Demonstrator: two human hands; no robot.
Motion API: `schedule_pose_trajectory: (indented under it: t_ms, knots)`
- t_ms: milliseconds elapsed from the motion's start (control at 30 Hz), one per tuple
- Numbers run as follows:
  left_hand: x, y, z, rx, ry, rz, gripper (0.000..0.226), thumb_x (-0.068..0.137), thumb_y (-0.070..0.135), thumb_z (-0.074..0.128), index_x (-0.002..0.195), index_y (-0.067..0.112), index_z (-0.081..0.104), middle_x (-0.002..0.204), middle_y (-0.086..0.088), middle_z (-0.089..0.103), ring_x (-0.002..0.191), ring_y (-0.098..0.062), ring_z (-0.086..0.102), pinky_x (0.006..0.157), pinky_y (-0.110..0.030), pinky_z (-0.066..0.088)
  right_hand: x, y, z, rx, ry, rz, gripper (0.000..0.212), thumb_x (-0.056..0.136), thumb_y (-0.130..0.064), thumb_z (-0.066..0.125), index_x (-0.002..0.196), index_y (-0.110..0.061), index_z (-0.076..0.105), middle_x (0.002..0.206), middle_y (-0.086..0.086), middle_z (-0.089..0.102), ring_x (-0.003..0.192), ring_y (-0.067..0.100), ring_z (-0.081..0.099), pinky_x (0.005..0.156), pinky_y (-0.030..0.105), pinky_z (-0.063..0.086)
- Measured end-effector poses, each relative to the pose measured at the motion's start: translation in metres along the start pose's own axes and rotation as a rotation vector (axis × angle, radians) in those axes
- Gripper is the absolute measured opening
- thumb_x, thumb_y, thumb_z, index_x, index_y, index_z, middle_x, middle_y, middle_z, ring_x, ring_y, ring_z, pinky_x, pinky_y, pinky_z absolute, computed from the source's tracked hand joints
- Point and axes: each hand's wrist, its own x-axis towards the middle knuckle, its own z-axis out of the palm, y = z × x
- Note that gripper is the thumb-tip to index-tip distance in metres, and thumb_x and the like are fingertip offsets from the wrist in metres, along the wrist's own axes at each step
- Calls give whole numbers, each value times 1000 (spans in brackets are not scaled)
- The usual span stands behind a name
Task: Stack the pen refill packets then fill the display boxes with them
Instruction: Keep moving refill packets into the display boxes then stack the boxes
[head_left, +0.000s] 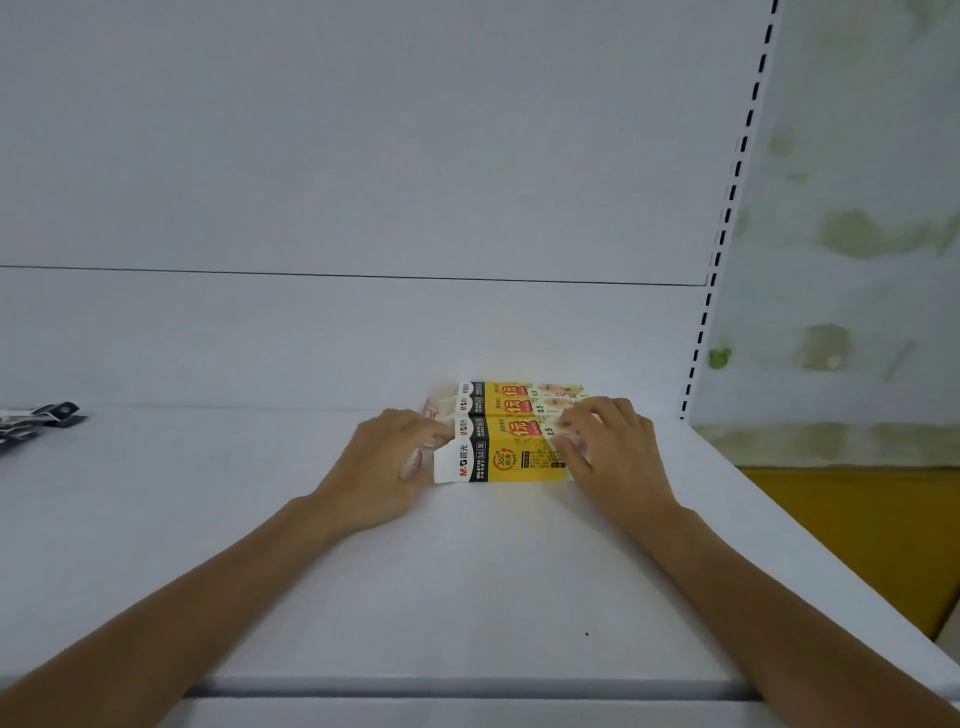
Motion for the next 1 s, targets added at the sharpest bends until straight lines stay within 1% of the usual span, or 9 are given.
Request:
schedule_pose_trajectory:
  t_ms: [100,167,200,267,433,567,700,867,1000]
  knots:
    - [-5,0,-25,57,53,-115,26,82,11,54,97,30,64,103,12,52,95,-7,51,75,-18,34,2,-7,-8,57,-40,-42,35,82,-32,46,102,-11,65,111,4,60,107,27,52,86,39,39]
    - [-18,3,-43,121,88,-178,22,83,10,55,90,28,64,98,13,52,83,-2,51,67,-12,31,9,-16,-15,80,-46,-103,35,87,-27,47,115,-10,60,121,3,56,113,25,48,91,37,37]
    - [-28,5,-51,170,117,-209,19,83,10,55,91,25,64,98,12,53,83,-3,52,67,-14,30,16,-24,-18,97,-58,-133,35,89,-22,48,121,-11,56,127,2,53,117,24,45,94,36,37]
    - [-58,5,-68,246,211,-292,21,83,11,54,100,20,62,104,8,56,96,-12,53,75,-21,30,34,-53,-23,163,-68,-203,41,90,-15,49,132,-14,47,137,1,46,124,21,38,99,35,35]
    - [-165,-8,-127,385,397,-624,35,84,15,56,118,20,55,123,2,53,115,-19,47,98,-33,35,44,-196,-16,365,-128,-466,56,90,-15,48,143,-17,31,145,-1,37,130,19,32,104,36,34]
    - [-258,-7,-182,486,497,-850,42,83,16,58,124,19,53,128,-2,50,117,-24,45,102,-38,35,21,-311,-9,529,-179,-710,61,91,-15,49,146,-21,24,149,-3,30,132,18,29,105,31,30]
    - [-337,0,-222,572,522,-1027,46,85,20,59,129,19,48,131,-3,47,121,-23,42,102,-35,35,-2,-407,-5,683,-242,-823,63,89,-12,52,146,-20,26,147,0,34,132,19,32,106,31,29]
    - [-406,-20,-259,589,516,-1082,43,87,17,58,129,19,50,129,-3,50,120,-21,41,101,-33,34,-28,-499,23,696,-354,-885,64,89,-14,53,146,-18,26,146,4,35,133,20,32,107,31,28]
    - [-436,-71,-297,590,474,-1077,41,87,17,58,128,19,51,128,-3,51,117,-20,44,98,-32,36,-19,-561,46,697,-348,-839,65,88,-13,54,147,-17,26,146,6,36,132,22,34,107,34,31]
